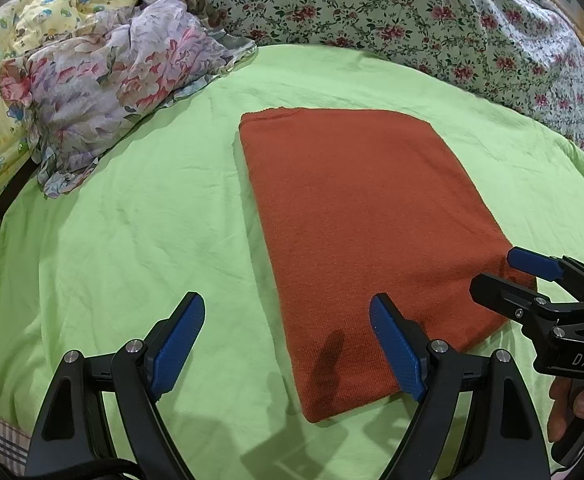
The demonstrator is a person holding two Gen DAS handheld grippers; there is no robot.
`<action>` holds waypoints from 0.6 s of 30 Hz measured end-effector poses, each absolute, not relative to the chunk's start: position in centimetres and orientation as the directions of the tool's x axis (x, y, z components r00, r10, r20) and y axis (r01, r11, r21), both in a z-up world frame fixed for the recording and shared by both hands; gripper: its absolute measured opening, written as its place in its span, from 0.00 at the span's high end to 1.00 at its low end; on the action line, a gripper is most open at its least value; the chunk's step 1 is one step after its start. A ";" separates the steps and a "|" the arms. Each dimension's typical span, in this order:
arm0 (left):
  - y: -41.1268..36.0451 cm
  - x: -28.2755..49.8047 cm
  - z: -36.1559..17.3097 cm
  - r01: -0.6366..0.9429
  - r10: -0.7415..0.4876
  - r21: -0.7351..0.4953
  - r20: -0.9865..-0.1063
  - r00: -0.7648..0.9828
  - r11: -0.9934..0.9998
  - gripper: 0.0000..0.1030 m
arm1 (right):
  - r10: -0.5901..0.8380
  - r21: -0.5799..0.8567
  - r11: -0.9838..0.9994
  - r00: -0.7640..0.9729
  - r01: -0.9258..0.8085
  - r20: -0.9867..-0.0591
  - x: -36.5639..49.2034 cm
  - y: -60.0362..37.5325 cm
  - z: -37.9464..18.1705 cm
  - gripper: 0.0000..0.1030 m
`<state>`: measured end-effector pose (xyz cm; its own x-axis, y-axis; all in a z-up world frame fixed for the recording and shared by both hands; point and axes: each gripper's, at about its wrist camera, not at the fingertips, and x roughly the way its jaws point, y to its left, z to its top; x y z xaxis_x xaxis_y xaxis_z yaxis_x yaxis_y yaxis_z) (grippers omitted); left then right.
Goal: Fold small clothes
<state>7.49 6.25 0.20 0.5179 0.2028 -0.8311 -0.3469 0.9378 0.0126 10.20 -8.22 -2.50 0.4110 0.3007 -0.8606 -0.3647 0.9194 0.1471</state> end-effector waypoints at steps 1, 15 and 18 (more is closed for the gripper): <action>6.3 7.5 0.2 -0.346 0.202 0.012 -0.831 0.518 0.938 0.18 | 0.300 0.147 0.920 0.412 -0.364 -0.860 10.2 -8.2 -2.5 0.13; 6.0 7.6 0.1 -0.338 0.194 0.010 -0.834 0.517 0.941 0.17 | 0.303 0.151 0.919 0.409 -0.364 -0.861 10.4 -8.5 -2.4 0.13; 6.1 7.7 0.1 -0.335 0.192 0.009 -0.834 0.517 0.942 0.18 | 0.302 0.150 0.919 0.409 -0.364 -0.861 10.3 -8.4 -2.4 0.13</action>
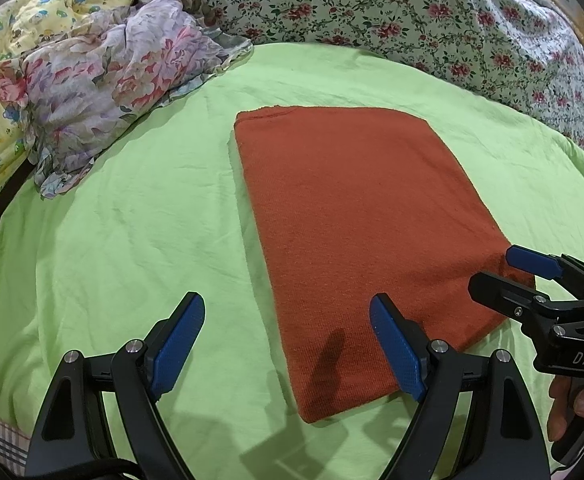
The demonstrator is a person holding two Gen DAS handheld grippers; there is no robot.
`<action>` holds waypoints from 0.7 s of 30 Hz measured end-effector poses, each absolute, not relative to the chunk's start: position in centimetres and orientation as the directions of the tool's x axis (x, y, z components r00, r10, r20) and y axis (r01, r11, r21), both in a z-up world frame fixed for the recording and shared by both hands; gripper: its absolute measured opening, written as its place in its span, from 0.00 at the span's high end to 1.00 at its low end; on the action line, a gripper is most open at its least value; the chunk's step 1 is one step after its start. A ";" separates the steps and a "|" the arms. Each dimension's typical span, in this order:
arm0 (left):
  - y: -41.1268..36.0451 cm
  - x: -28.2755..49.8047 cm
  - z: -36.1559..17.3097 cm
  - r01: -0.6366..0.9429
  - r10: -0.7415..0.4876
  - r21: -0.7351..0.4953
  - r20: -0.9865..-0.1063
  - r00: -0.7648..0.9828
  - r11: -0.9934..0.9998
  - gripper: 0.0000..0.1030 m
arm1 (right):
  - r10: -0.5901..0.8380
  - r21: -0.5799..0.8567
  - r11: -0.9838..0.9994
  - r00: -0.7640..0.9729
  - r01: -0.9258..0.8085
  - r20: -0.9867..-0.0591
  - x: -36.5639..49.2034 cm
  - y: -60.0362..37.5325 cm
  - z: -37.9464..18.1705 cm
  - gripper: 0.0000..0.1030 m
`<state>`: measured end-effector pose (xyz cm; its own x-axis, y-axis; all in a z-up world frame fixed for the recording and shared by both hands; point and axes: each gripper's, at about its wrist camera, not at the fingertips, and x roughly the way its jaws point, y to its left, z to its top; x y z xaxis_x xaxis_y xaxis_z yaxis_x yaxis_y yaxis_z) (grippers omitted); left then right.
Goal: Fold small clothes
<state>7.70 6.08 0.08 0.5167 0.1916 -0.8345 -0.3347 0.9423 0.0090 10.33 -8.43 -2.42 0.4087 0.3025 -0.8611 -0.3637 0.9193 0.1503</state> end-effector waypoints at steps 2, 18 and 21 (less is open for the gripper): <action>6.1 7.7 0.0 -0.333 0.190 0.008 -0.836 0.516 0.943 0.17 | 0.302 0.150 0.920 0.409 -0.363 -0.861 10.3 -8.4 -2.4 0.13; 6.0 7.8 0.1 -0.331 0.187 0.007 -0.836 0.515 0.944 0.17 | 0.303 0.151 0.919 0.409 -0.363 -0.861 10.3 -8.3 -2.4 0.13; 6.0 7.8 0.0 -0.329 0.185 0.006 -0.838 0.514 0.944 0.17 | 0.302 0.152 0.920 0.408 -0.362 -0.861 10.2 -8.3 -2.5 0.13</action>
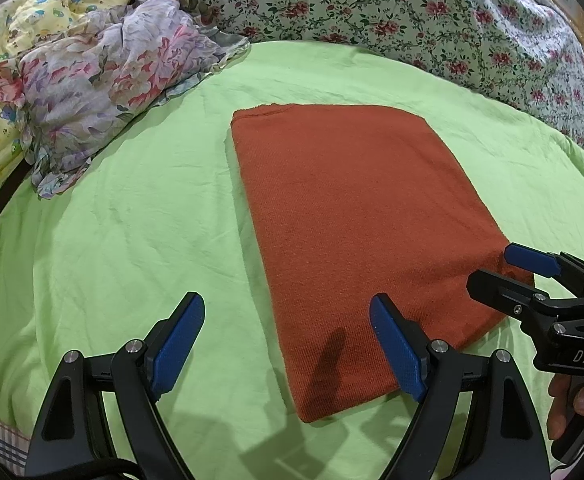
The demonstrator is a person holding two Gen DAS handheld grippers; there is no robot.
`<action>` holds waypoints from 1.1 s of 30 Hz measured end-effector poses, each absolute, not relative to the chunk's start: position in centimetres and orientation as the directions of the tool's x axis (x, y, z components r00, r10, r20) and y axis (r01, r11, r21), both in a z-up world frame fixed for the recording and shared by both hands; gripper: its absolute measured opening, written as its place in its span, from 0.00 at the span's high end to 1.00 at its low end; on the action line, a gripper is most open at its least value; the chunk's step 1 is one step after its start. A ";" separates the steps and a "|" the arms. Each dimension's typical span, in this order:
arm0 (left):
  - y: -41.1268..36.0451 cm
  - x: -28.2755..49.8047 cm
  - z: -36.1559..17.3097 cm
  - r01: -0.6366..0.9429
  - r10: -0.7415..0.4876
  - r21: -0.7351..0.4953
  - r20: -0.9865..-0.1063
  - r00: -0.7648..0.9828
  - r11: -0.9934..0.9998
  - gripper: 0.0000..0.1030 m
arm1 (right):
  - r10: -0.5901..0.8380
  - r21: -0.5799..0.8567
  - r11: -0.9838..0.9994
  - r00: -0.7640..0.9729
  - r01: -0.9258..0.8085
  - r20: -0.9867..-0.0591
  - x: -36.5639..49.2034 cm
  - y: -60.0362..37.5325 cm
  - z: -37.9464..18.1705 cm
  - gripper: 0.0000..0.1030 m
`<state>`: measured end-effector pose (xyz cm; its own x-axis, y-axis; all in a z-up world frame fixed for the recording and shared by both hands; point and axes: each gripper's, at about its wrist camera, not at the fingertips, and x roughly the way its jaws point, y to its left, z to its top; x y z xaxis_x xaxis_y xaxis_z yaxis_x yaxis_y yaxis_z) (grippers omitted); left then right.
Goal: Fold small clothes
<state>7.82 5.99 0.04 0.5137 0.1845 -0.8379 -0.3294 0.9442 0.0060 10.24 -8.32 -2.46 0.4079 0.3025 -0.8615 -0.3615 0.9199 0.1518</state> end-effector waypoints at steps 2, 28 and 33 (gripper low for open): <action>6.0 7.8 0.1 -0.328 0.184 0.006 -0.837 0.515 0.945 0.17 | 0.302 0.152 0.920 0.408 -0.360 -0.862 10.2 -8.3 -2.4 0.13; 6.3 8.0 0.0 -0.324 0.178 0.005 -0.842 0.509 0.946 0.17 | 0.300 0.154 0.922 0.404 -0.356 -0.864 10.2 -8.1 -2.5 0.13; 6.1 8.2 -0.1 -0.324 0.187 0.014 -0.840 0.509 0.946 0.17 | 0.302 0.154 0.921 0.404 -0.359 -0.863 10.3 -8.1 -2.5 0.13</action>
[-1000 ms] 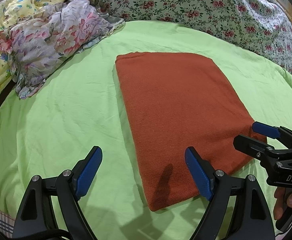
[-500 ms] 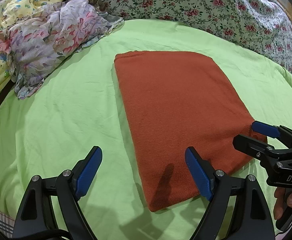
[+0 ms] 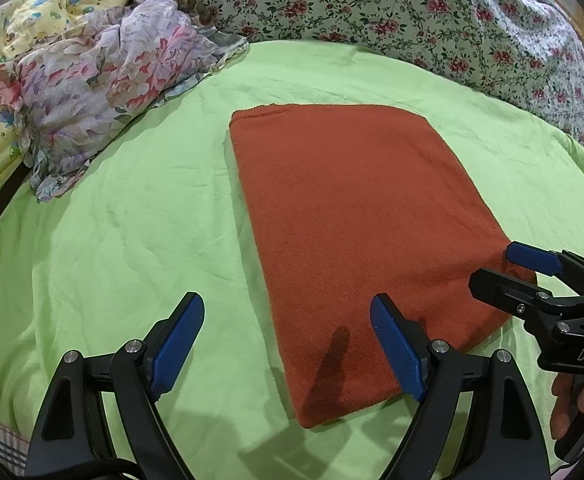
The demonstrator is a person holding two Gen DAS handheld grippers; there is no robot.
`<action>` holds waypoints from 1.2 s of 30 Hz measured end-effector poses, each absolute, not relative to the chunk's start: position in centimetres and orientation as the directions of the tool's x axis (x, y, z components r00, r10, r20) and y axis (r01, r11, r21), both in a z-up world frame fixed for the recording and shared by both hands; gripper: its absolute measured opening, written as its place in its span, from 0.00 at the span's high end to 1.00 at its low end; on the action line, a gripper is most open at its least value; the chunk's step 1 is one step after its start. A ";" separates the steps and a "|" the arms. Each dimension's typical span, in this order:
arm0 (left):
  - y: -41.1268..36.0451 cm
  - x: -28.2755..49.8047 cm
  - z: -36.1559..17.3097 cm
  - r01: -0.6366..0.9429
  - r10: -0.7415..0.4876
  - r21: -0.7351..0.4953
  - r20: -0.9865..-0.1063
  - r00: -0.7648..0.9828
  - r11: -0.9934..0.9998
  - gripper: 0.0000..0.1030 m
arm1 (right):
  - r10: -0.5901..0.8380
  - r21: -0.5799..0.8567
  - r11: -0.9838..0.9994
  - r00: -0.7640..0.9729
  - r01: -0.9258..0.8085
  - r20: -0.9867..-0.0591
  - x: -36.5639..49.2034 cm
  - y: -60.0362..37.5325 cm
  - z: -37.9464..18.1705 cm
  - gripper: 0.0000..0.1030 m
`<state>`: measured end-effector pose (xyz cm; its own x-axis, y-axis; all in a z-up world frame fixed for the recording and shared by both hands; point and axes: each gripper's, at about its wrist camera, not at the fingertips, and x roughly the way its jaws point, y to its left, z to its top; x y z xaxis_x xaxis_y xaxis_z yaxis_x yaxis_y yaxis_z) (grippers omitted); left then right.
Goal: Fold small clothes
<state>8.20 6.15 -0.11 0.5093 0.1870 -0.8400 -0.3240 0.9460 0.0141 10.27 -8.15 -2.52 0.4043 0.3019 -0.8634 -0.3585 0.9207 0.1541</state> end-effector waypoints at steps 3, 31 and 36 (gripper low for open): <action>6.4 8.4 -0.3 -0.322 0.184 0.014 -0.844 0.504 0.946 0.17 | 0.303 0.155 0.921 0.405 -0.358 -0.862 10.4 -8.2 -2.6 0.13; 7.0 9.0 -0.5 -0.306 0.183 0.026 -0.849 0.496 0.952 0.17 | 0.307 0.164 0.922 0.403 -0.351 -0.862 10.9 -8.3 -2.6 0.13; 7.1 9.1 -0.6 -0.305 0.187 0.032 -0.848 0.496 0.952 0.17 | 0.307 0.165 0.923 0.403 -0.349 -0.862 11.1 -8.4 -2.5 0.13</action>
